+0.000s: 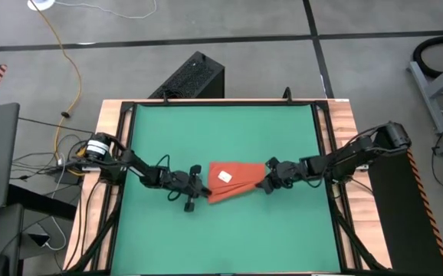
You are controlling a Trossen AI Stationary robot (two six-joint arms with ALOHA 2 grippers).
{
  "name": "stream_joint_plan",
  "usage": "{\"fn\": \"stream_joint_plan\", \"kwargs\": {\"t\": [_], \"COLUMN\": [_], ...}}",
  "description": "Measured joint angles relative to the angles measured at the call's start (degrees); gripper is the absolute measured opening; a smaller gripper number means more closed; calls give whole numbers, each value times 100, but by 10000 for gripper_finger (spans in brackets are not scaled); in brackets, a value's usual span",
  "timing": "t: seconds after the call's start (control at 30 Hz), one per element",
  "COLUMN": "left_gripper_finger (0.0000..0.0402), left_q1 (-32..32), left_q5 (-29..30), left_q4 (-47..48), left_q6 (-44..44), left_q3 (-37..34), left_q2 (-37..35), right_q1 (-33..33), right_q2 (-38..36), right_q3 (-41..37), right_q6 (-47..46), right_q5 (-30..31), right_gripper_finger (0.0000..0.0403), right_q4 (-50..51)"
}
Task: Roll towel
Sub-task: Roll the orange towel
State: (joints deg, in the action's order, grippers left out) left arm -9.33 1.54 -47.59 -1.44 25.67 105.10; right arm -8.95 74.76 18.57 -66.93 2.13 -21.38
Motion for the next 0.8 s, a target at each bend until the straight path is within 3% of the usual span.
{"fn": "stream_joint_plan", "kwargs": {"t": [0.4,0.8], "left_gripper_finger": [0,0], "left_q1": [-96,-92], "left_q5": [-46,-860], "left_q4": [35,197], "left_q6": [-376,-738], "left_q3": [0,-2], "left_q2": [0,-4], "right_q1": [652,1460], "right_q2": [-4,-13], "right_q3": [7,2], "right_q6": [-1016,-1372], "right_q5": [-399,-939], "right_gripper_finger": [21,21], "right_q4": [-30,496]}}
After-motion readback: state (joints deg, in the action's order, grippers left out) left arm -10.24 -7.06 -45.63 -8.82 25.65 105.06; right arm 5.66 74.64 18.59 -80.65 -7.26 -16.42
